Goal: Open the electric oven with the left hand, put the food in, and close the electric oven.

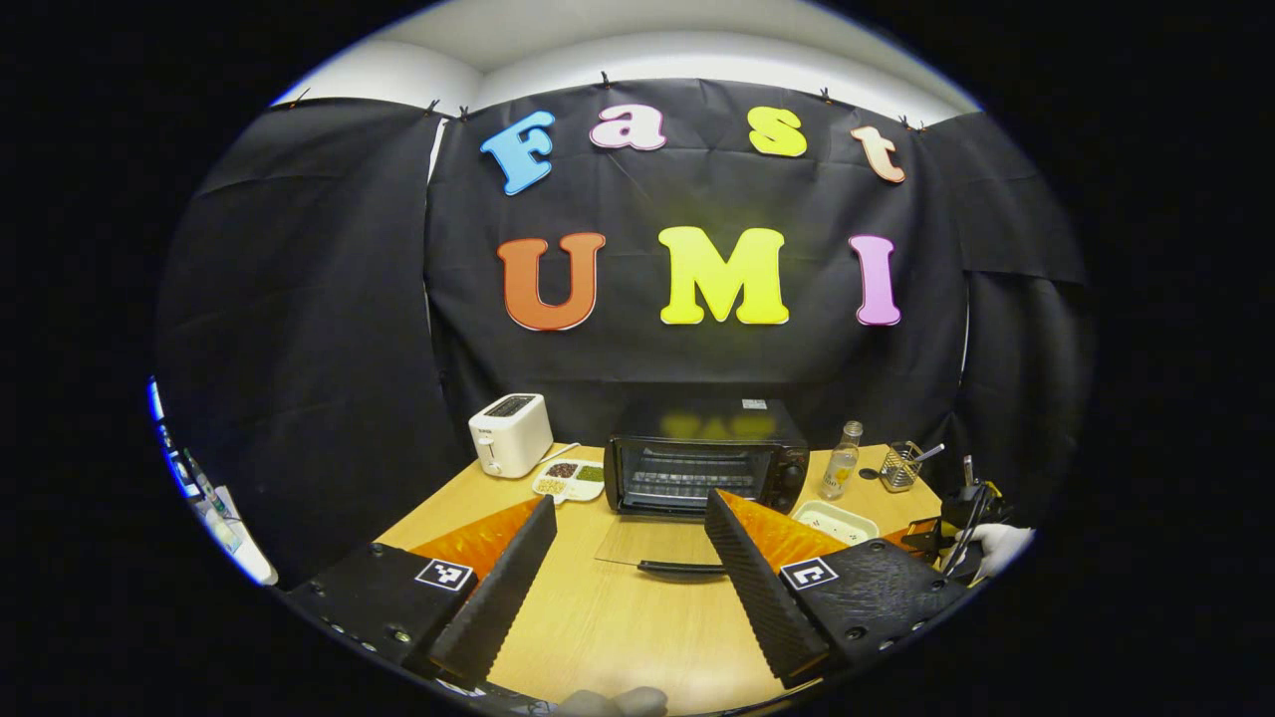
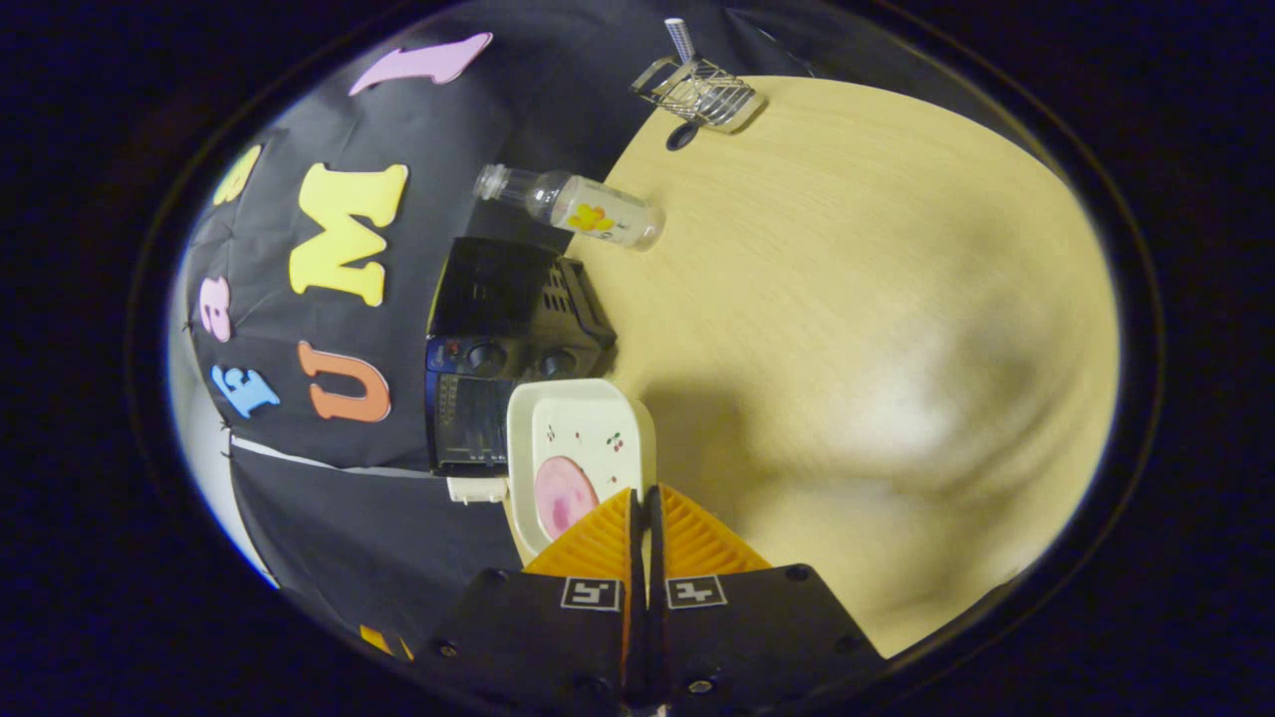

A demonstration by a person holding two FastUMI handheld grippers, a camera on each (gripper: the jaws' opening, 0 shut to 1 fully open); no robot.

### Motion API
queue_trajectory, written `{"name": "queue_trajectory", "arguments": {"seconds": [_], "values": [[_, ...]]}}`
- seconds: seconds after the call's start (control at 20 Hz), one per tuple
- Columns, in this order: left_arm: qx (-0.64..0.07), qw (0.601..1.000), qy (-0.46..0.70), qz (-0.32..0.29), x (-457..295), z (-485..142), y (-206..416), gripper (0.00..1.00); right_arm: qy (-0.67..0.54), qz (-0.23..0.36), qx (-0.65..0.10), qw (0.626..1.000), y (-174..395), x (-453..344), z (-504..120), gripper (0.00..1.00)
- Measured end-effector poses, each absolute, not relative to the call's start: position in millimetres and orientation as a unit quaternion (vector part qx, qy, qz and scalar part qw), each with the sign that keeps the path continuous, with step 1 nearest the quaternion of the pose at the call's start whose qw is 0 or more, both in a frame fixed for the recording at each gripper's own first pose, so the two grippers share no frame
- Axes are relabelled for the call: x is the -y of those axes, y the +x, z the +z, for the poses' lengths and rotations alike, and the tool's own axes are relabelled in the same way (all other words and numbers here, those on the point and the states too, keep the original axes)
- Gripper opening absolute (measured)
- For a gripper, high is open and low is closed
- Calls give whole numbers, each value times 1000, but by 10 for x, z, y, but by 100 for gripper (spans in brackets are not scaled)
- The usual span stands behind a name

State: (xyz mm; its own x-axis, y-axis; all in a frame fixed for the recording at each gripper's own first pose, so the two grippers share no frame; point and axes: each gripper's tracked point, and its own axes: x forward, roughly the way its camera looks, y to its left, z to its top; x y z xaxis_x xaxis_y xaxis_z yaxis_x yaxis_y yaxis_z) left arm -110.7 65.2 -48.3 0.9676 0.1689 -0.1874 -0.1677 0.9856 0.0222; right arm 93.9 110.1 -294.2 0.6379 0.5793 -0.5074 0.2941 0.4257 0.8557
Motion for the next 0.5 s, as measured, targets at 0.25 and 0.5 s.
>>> {"name": "queue_trajectory", "arguments": {"seconds": [0.25, 0.5], "values": [[-95, 993, 8, 73, -1229, -565, -1425, 96, 562, 64, -383, 730, 820, -1890, -2873, 4], [-96, 991, -4, 98, -1707, -574, -1677, 96, 574, 63, -402, 710, 752, -2764, -2906, 0]]}}
